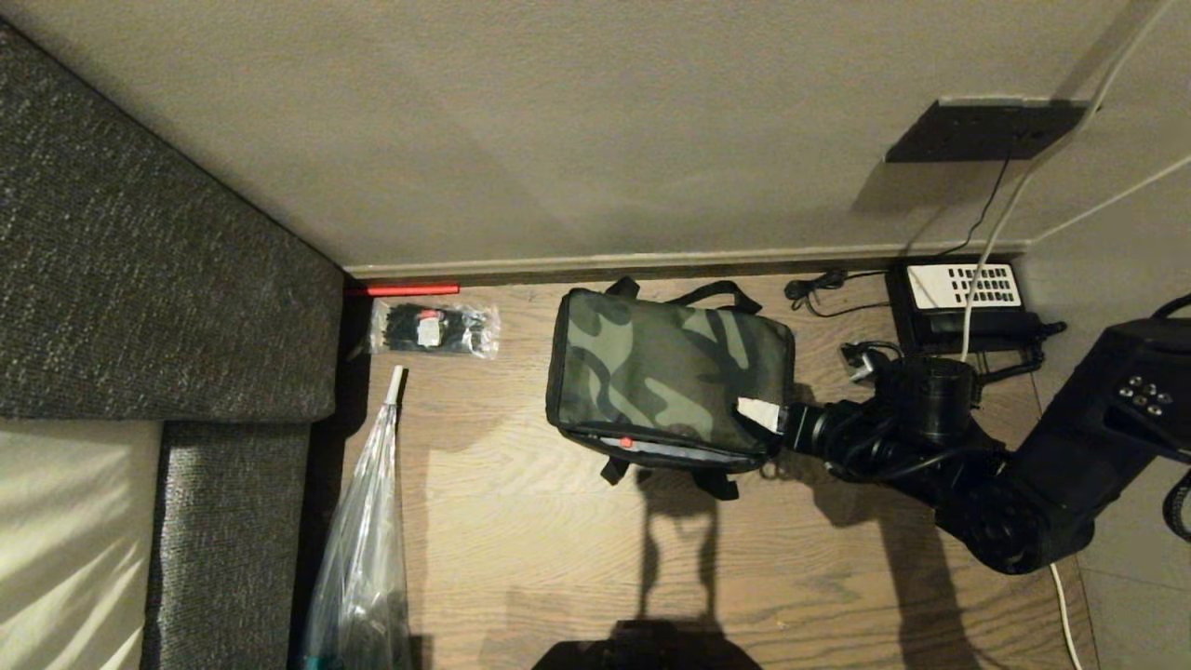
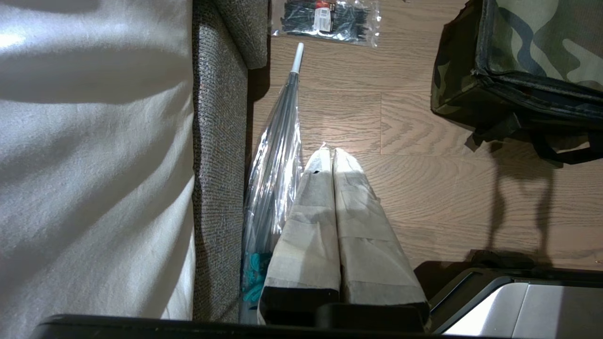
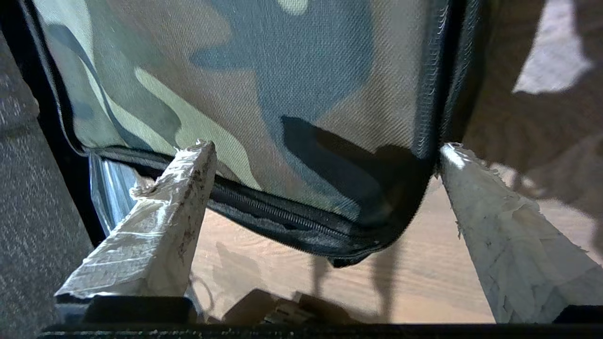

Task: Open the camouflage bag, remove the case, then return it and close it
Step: Open the top of the storage box

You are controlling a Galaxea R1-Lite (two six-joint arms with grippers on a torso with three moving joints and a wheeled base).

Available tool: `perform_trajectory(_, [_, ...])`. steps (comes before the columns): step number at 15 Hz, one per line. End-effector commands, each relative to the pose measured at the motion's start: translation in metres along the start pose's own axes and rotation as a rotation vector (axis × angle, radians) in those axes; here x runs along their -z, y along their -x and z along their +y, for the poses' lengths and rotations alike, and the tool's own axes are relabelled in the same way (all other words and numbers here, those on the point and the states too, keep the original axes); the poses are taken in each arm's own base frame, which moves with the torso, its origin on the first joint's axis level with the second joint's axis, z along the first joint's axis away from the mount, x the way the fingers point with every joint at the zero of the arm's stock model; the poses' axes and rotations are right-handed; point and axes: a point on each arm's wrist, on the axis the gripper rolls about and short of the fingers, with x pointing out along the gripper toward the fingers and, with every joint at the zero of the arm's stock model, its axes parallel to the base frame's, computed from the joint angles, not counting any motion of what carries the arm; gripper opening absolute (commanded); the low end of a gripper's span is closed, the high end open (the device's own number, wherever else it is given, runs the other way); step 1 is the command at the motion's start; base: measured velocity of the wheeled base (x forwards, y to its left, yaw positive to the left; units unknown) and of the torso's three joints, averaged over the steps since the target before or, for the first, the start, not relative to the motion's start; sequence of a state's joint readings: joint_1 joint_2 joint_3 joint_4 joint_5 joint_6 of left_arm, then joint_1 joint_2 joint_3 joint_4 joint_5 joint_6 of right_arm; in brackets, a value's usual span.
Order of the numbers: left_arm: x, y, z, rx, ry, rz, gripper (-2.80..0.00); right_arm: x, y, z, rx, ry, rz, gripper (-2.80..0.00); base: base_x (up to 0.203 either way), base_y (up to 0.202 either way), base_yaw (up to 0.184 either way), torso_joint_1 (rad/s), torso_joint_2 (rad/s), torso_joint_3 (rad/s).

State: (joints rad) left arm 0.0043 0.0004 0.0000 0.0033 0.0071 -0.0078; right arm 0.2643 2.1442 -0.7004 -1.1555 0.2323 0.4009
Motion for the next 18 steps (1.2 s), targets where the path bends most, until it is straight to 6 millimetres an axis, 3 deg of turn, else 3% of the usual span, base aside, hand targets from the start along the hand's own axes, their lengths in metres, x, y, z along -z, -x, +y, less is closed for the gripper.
perform_trajectory(1, [0.001,0.0,0.0,-0.002,0.001,0.002,-2.8,-0.001,-0.008,0.003,-0.019,-0.01,-0.009,0.0,0.0,0.0,0.0,0.0,0.0,0.0])
perform_trajectory(8, [0.001,0.0,0.0,-0.002,0.001,0.002,-2.8,-0.011,-0.005,0.02,-0.064,-0.142,-0.031,0.0,0.0,0.0,0.0,0.0,0.0,0.0])
perform_trajectory(11, [0.001,0.0,0.0,-0.001,0.0,0.002,-2.8,-0.038,0.001,0.034,-0.113,-0.297,-0.095,0.0,0.0,0.0,0.0,0.0,0.0,0.0])
perform_trajectory(18, [0.001,0.0,0.0,-0.002,0.0,0.002,-2.8,-0.069,0.013,0.043,-0.145,-0.358,-0.168,0.0,0.0,0.0,0.0,0.0,0.0,0.0])
